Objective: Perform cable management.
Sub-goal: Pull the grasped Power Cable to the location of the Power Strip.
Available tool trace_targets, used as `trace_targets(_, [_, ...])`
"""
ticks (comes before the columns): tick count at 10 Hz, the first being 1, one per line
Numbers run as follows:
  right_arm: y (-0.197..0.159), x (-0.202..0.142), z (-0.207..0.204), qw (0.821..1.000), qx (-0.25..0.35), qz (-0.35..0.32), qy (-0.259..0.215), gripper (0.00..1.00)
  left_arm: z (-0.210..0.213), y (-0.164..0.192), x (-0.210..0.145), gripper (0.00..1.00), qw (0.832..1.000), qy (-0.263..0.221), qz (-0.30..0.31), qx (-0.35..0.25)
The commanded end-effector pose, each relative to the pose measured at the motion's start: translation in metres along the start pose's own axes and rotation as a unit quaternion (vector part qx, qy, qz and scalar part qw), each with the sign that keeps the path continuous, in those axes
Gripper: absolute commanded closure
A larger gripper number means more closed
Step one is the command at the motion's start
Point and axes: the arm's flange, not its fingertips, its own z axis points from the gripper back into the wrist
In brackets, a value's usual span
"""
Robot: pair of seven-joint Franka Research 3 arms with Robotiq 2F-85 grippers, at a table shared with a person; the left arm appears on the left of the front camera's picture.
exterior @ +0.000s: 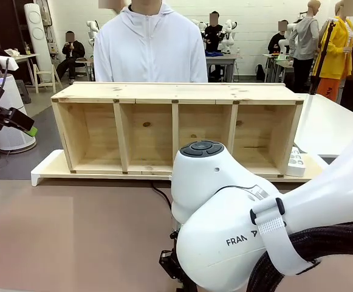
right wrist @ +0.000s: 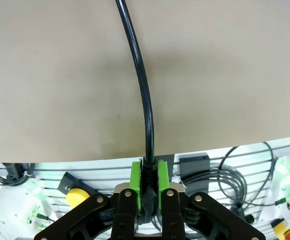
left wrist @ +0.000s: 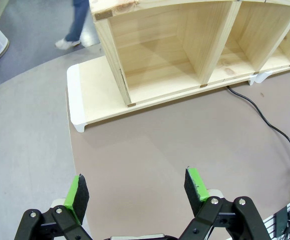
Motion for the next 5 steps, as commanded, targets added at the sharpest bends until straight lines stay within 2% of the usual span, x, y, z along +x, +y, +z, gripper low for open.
trace_targets(1, [0.000, 0.000, 0.000, 1.000, 0.000, 0.000, 0.000, 0.84, -0.001, 0.000, 0.001, 0.00, 1.000, -0.003, 0.001, 0.000])
trace_targets(3, [-0.062, -0.025, 0.011, 0.998, 0.029, -0.056, -0.002, 0.84, -0.001, 0.000, 0.001, 0.00, 1.000, -0.003, 0.001, 0.000])
trace_targets(5, [-0.106, -0.039, 0.028, 0.993, 0.059, -0.101, -0.019, 0.84, -0.001, 0.000, 0.001, 0.00, 1.000, -0.003, 0.001, 0.000])
